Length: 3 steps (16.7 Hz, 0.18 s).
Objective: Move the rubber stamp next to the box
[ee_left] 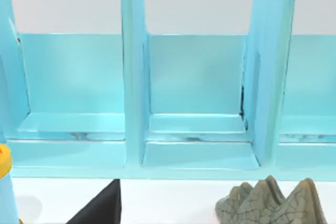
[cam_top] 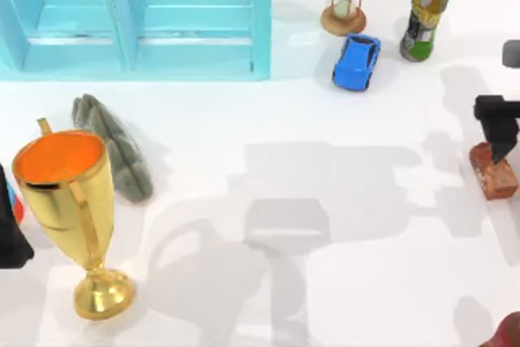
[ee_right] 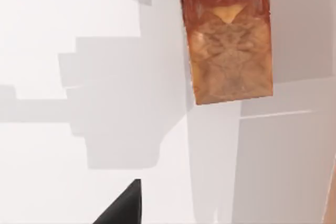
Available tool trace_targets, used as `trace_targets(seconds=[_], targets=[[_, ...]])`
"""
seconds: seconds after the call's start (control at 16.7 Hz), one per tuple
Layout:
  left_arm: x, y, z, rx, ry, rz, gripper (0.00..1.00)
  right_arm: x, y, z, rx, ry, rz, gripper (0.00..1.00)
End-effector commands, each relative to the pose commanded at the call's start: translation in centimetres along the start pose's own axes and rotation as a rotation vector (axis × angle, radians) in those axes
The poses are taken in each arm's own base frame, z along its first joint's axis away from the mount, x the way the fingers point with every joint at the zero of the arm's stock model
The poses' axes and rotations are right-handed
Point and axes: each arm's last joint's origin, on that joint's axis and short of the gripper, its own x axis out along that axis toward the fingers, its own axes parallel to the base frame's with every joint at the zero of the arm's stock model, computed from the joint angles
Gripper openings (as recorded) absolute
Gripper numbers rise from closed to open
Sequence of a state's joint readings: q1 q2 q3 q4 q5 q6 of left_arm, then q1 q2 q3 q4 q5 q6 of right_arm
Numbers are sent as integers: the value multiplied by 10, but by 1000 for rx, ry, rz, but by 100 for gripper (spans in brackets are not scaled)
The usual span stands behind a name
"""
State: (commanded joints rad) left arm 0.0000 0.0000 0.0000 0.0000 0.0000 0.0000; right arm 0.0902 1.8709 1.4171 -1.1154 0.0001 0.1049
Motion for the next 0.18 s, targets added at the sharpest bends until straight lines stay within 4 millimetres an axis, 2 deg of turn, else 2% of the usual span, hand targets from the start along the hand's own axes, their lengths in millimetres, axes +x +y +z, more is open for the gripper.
trace_targets(seconds=[0.18], targets=[[0, 0, 0, 0, 0, 0, 100, 0, 0, 0, 0, 0, 0, 100]])
